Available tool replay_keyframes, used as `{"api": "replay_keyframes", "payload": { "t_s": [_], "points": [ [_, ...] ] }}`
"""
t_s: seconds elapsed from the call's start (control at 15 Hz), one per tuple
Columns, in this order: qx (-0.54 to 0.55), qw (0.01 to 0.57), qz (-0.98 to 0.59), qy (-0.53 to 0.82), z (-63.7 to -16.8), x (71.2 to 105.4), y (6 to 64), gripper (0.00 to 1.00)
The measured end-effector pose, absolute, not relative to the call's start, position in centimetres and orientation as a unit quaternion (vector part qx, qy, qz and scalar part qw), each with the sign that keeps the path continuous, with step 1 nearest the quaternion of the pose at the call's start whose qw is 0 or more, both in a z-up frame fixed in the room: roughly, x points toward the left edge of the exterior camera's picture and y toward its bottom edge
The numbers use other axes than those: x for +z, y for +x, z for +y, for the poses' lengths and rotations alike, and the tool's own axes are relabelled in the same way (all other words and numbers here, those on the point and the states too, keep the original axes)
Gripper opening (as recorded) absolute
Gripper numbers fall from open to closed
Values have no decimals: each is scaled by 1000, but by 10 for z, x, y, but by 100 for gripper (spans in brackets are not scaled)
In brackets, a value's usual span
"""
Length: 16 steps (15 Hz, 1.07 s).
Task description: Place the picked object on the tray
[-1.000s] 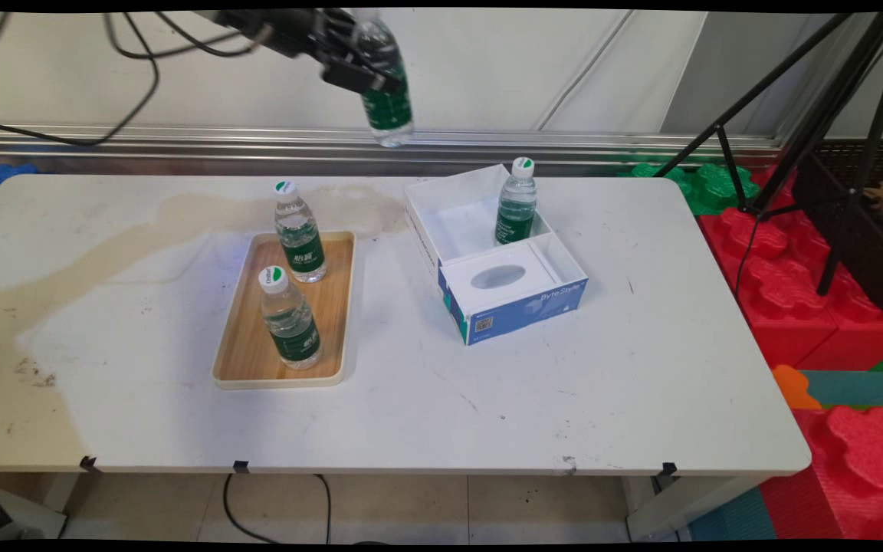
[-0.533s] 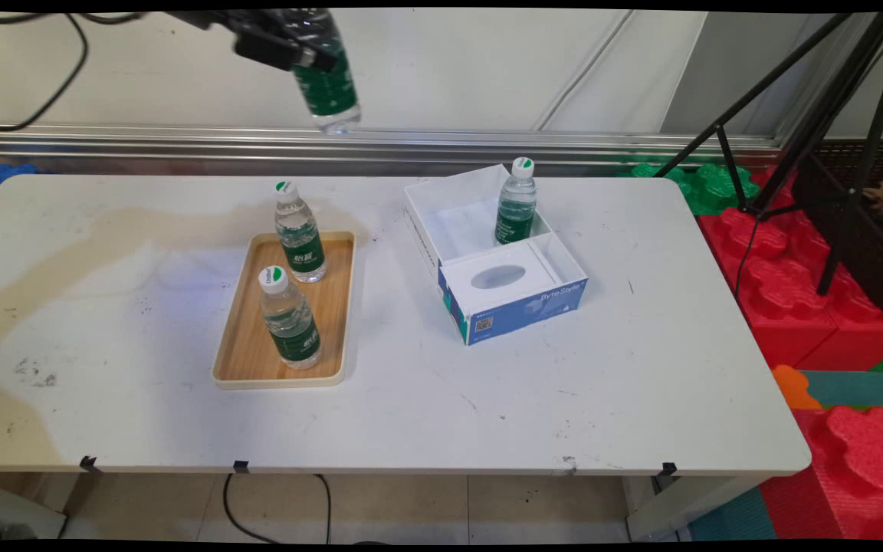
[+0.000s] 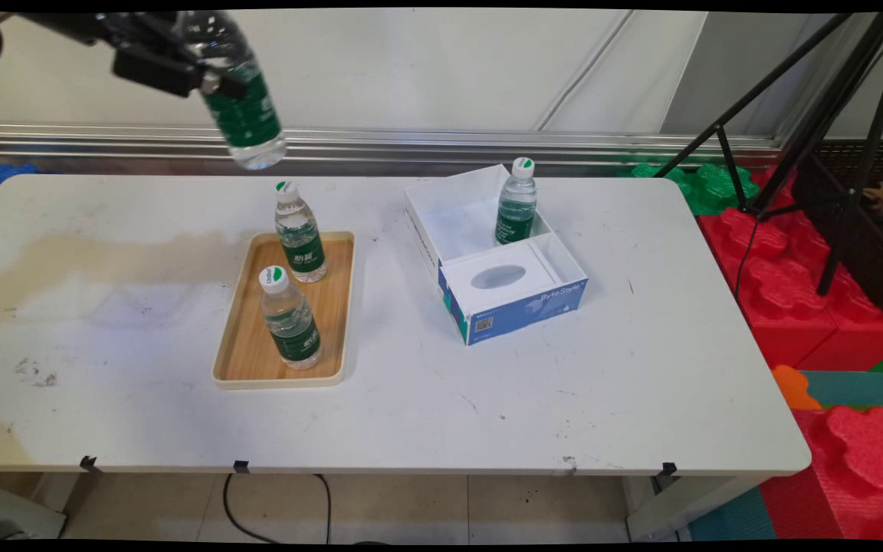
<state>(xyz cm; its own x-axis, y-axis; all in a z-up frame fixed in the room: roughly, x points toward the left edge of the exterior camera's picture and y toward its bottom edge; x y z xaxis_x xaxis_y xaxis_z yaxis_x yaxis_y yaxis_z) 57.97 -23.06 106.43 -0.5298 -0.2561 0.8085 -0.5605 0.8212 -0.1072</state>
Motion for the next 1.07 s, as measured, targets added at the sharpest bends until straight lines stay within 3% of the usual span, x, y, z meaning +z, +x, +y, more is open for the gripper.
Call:
{"api": "replay_keyframes", "payload": {
  "t_s": [0.47,1.07],
  "points": [
    [166,392,-873,239,-189,1040,589,0],
    [156,354,-888,248,-168,979,587,0]
  ]
}}
